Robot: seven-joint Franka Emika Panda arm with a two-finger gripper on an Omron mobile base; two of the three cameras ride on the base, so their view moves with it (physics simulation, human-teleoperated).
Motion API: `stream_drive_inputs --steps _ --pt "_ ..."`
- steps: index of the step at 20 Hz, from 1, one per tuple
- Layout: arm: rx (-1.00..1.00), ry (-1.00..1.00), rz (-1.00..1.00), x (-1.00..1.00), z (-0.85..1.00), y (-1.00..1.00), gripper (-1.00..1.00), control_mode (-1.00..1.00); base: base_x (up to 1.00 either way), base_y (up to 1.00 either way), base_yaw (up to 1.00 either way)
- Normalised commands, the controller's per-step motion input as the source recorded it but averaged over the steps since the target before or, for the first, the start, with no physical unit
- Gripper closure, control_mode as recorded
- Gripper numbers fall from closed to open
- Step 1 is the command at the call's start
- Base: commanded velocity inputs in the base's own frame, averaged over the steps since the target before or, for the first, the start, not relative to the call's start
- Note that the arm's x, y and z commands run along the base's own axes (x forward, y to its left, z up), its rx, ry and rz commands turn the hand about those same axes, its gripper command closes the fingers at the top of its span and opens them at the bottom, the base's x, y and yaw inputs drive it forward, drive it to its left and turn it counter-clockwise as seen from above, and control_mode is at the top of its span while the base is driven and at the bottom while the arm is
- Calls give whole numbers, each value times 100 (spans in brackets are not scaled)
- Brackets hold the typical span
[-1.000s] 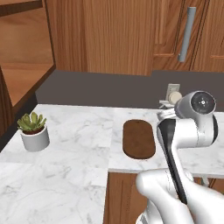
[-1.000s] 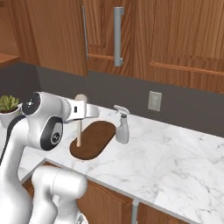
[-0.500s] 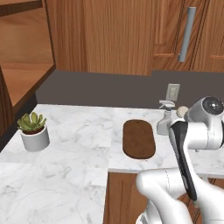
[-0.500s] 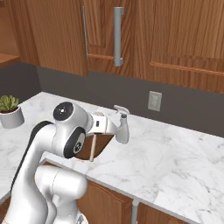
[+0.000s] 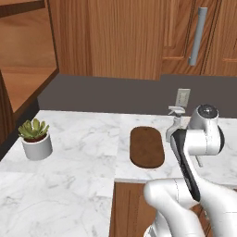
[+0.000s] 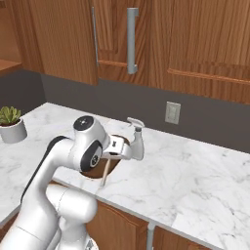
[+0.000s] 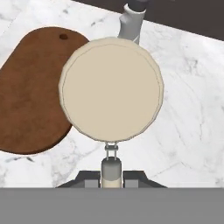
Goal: Grab the spray bottle from the cabinet, then place it next to the cutting board for sanitizing. Then grab the dish brush from the countertop next to the sink and place it next to the cutting board.
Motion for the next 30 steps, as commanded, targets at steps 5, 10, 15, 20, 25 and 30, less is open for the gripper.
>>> stream_drive_inputs --steps 5,10,15,20,25,30 --pt "3 21 0 29 -60 -3 100 -100 0 0 0" --pt "5 10 0 27 -51 -8 100 -100 0 0 0" --pt "5 0 0 7 -36 -6 100 -100 0 0 0" --pt "7 0 0 21 -46 -4 100 -100 0 0 0" --pt "5 0 0 31 -41 -5 100 -100 0 0 0" --pt "2 0 0 18 -36 0 100 -100 0 0 0"
